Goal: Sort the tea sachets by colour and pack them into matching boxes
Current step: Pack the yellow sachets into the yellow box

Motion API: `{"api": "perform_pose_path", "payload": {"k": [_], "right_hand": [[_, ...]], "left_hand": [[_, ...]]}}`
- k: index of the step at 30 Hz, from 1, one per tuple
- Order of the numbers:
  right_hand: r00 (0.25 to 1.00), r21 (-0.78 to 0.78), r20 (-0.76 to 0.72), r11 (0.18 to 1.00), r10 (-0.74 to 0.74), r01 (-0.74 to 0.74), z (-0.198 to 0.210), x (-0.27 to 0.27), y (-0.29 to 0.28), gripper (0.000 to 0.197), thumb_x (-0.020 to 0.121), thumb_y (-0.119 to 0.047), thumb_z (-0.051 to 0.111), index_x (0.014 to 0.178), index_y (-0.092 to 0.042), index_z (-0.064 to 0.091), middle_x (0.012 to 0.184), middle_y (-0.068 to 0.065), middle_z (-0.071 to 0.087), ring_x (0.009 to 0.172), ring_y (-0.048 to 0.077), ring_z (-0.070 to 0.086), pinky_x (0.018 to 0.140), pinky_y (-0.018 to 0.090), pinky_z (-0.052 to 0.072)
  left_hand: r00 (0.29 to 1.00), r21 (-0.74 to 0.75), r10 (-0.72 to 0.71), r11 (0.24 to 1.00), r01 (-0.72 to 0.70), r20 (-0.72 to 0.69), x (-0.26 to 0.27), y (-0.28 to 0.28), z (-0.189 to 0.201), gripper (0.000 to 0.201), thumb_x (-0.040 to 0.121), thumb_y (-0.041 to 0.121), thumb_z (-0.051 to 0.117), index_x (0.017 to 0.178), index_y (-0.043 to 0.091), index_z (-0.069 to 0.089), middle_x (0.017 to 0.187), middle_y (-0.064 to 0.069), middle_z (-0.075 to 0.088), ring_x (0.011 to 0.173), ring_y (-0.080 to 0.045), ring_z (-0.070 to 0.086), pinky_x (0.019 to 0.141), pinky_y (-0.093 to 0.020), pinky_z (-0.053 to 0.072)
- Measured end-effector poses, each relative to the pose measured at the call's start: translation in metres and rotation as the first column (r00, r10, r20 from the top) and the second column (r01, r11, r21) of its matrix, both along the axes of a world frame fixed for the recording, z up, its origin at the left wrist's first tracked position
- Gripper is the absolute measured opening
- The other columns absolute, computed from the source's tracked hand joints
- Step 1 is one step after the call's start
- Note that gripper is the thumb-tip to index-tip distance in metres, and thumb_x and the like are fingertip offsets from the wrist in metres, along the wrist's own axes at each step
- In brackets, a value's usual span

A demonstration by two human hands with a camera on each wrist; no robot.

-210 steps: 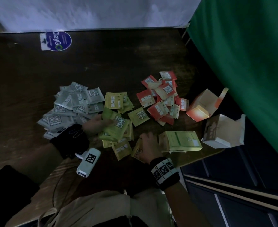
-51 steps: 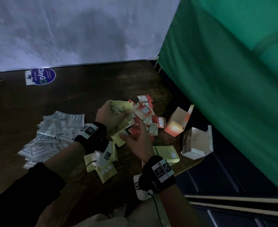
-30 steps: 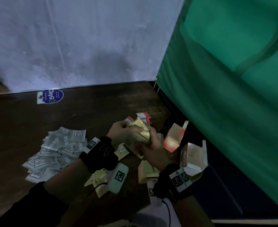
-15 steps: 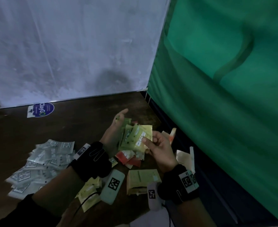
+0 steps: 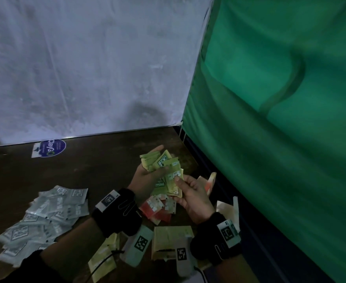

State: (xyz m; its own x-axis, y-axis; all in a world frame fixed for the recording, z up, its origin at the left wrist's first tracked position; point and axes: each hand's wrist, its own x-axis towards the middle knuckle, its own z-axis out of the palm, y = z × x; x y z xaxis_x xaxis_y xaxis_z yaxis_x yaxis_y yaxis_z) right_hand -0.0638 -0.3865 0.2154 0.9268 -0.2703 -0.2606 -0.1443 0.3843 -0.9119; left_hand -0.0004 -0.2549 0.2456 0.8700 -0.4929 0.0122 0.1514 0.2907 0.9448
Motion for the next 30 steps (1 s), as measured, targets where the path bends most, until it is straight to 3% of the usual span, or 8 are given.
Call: {"api": "perform_pose_path", "payload": {"k": [7,14,20,23,26,28,29,30], "right_hand": [[1.000,-0.018,0.002,0.999,-0.031,0.031,0.002,-0.002,0.012,0.021,0.091,-0.015,0.061,0.110,-0.005,0.060,0.110,0.017,0.069,0.091,0.023,0.068,0.068,0.030,0.057],[0.995,-0.144,0.045,0.985,-0.088,0.094,0.010,-0.003,0.019,0.007,0.086,-0.012,0.068,0.089,-0.009,0.064,0.094,0.013,0.071,0.081,0.022,0.069,0.069,0.036,0.059],[0.992,-0.136,0.015,0.982,-0.128,0.129,0.012,0.000,0.025,0.015,0.085,-0.019,0.070,0.084,-0.009,0.060,0.077,0.010,0.067,0.060,0.016,0.064,0.044,0.021,0.047],[0.991,-0.203,0.007,0.970,-0.135,0.134,0.010,0.003,0.025,0.017,0.083,-0.021,0.073,0.085,-0.009,0.060,0.084,0.013,0.070,0.072,0.023,0.067,0.058,0.033,0.056],[0.979,-0.310,0.064,0.928,-0.194,0.205,0.011,0.002,0.024,0.019,0.079,-0.025,0.076,0.070,-0.022,0.059,0.081,0.012,0.069,0.080,0.028,0.068,0.076,0.051,0.058],[0.948,-0.409,0.177,0.857,-0.264,0.315,0.017,0.000,0.025,0.025,0.080,-0.020,0.076,0.068,-0.015,0.055,0.070,0.011,0.061,0.077,0.007,0.066,0.084,0.025,0.055],[0.924,-0.495,0.247,0.782,-0.293,0.380,0.022,-0.002,0.026,0.028,0.080,-0.014,0.075,0.067,-0.009,0.051,0.064,0.008,0.055,0.067,-0.005,0.058,0.081,0.000,0.041],[0.899,-0.588,0.316,0.681,-0.303,0.436,0.026,-0.003,0.029,0.031,0.080,-0.010,0.075,0.066,-0.007,0.047,0.061,0.004,0.049,0.058,-0.004,0.051,0.073,-0.011,0.028]], "left_hand": [[0.997,0.014,0.049,0.999,-0.049,-0.062,0.006,0.006,0.001,0.037,0.096,0.005,0.044,0.128,0.024,0.048,0.118,-0.011,0.064,0.109,-0.029,0.061,0.095,-0.045,0.048],[0.991,0.052,0.133,0.990,-0.132,0.001,0.017,0.015,-0.001,0.029,0.098,0.012,0.044,0.124,0.023,0.051,0.094,-0.002,0.067,0.074,-0.005,0.069,0.059,-0.020,0.054],[1.000,0.104,0.019,0.994,-0.019,-0.004,0.011,0.020,0.000,0.021,0.090,0.011,0.057,0.111,0.010,0.061,0.094,-0.004,0.074,0.087,-0.020,0.070,0.065,-0.027,0.057],[0.997,0.098,0.036,0.995,-0.029,-0.065,0.008,0.020,-0.001,0.018,0.094,0.018,0.052,0.105,0.007,0.063,0.097,-0.010,0.073,0.090,-0.027,0.069,0.074,-0.037,0.057],[0.993,0.049,0.073,0.996,-0.069,-0.094,0.011,0.021,0.000,0.023,0.098,0.024,0.044,0.095,0.011,0.063,0.084,-0.005,0.073,0.077,-0.019,0.070,0.066,-0.031,0.057],[0.992,0.057,0.103,0.993,-0.099,-0.072,0.014,0.022,0.000,0.026,0.099,0.025,0.042,0.088,0.012,0.061,0.073,0.000,0.071,0.066,-0.013,0.068,0.056,-0.024,0.054],[0.992,0.073,0.109,0.992,-0.105,-0.060,0.013,0.021,0.000,0.026,0.098,0.026,0.043,0.087,0.010,0.060,0.071,0.000,0.070,0.063,-0.013,0.067,0.054,-0.022,0.053],[0.994,0.085,0.100,0.992,-0.096,-0.052,0.012,0.021,0.000,0.026,0.097,0.027,0.045,0.088,0.009,0.059,0.073,-0.003,0.068,0.063,-0.014,0.066,0.054,-0.023,0.052]]}}
